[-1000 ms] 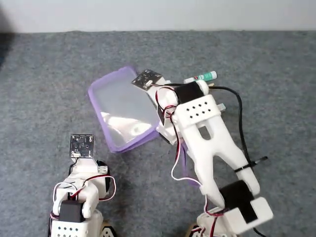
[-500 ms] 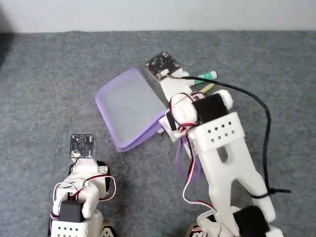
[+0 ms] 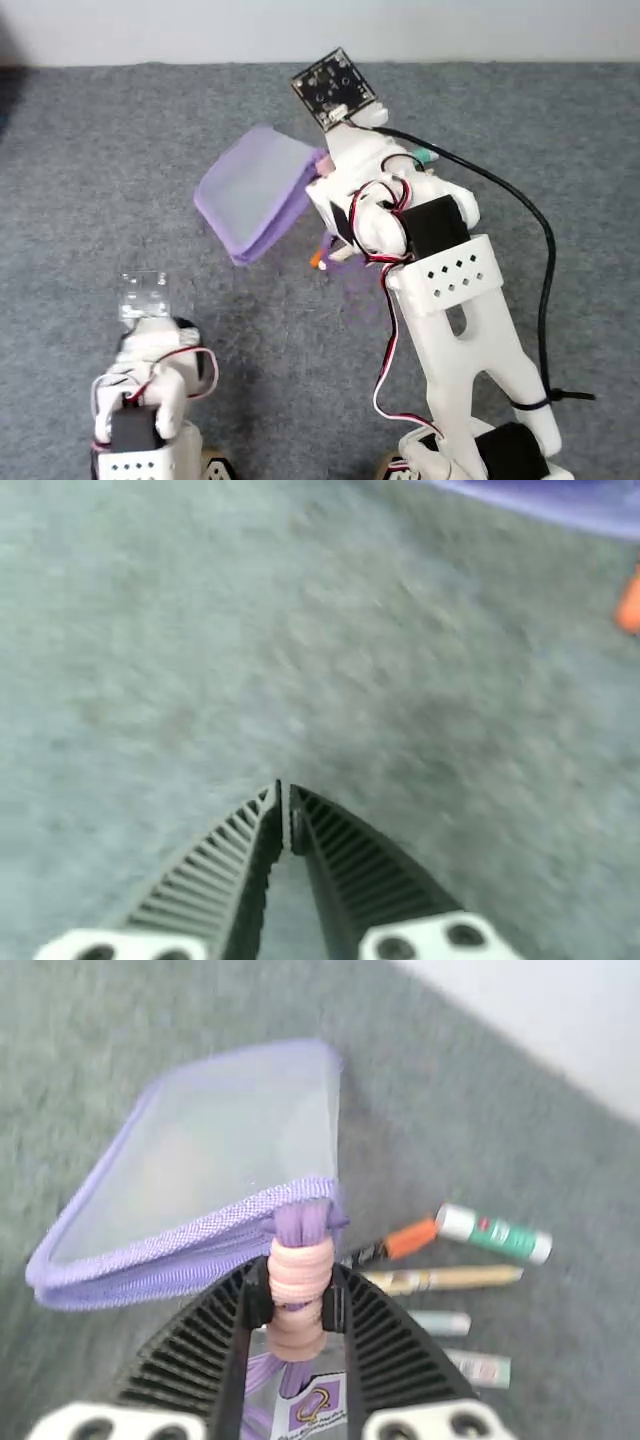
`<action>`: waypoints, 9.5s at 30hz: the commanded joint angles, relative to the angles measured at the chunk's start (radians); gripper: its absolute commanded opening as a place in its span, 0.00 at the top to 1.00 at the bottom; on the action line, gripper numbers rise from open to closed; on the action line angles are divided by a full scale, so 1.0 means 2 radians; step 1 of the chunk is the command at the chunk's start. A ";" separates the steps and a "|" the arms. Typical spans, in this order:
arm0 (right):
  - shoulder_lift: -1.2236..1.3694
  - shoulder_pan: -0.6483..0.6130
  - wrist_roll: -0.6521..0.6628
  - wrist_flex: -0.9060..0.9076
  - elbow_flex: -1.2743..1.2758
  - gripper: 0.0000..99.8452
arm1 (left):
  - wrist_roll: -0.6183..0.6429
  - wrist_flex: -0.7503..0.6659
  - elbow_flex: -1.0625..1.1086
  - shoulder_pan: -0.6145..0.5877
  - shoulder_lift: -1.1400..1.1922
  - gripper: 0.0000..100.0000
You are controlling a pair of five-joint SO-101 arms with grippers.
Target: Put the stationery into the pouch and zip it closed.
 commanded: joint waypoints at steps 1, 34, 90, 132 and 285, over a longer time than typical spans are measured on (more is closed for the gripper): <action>-0.021 0.005 -0.005 -0.056 -0.021 0.99 | -0.045 -0.027 -0.056 -0.054 -0.007 0.98; 0.033 -0.114 0.153 -0.208 -0.019 0.99 | -0.027 -0.011 -0.291 -0.101 -0.006 0.97; -0.082 -0.231 0.006 0.014 0.101 0.99 | -0.051 -0.055 -0.158 -0.147 -0.004 0.70; -0.082 -0.179 0.038 -0.079 0.137 0.99 | 0.005 0.105 -0.316 0.015 -0.004 0.80; -0.423 0.043 -0.008 0.112 0.329 0.97 | -0.009 0.094 -0.260 0.018 0.081 0.99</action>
